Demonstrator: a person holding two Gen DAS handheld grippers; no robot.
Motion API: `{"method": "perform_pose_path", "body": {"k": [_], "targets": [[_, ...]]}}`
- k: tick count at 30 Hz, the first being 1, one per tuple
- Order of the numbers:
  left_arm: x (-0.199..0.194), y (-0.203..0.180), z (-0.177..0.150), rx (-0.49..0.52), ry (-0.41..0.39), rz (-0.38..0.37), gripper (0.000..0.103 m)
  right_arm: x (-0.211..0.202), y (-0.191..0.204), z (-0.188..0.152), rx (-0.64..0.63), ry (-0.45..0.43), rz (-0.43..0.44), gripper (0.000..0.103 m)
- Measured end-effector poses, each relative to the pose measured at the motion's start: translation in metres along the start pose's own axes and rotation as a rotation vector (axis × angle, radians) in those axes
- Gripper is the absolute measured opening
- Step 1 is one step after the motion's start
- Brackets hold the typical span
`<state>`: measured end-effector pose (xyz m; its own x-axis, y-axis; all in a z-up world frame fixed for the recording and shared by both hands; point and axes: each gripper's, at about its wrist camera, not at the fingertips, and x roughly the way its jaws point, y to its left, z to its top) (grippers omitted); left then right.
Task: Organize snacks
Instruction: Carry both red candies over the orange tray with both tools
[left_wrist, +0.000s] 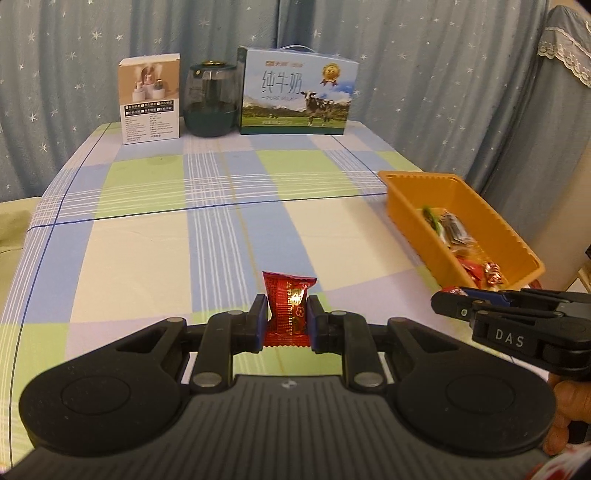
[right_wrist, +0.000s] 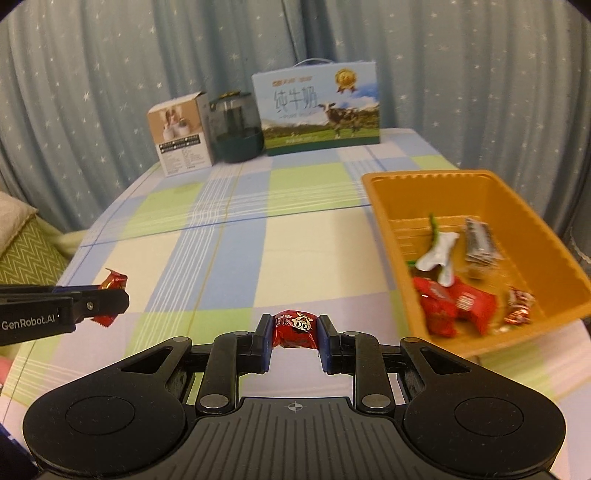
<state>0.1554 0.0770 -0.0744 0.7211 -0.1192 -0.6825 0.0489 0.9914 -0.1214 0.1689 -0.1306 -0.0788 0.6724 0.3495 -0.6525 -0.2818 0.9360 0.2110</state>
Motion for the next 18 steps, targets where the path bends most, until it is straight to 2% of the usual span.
{"method": "perform_pose_path", "body": {"k": [4, 18], "targets": [[-0.01, -0.013, -0.008, -0.022, 0.008, -0.006, 0.019, -0.019, -0.008, -0.005, 0.012, -0.007, -0.014, 0.025], [-0.032, -0.052, -0.019, 0.013, 0.0, -0.024, 0.019, -0.067, -0.03, -0.016, 0.028, -0.031, -0.058, 0.025]]}}
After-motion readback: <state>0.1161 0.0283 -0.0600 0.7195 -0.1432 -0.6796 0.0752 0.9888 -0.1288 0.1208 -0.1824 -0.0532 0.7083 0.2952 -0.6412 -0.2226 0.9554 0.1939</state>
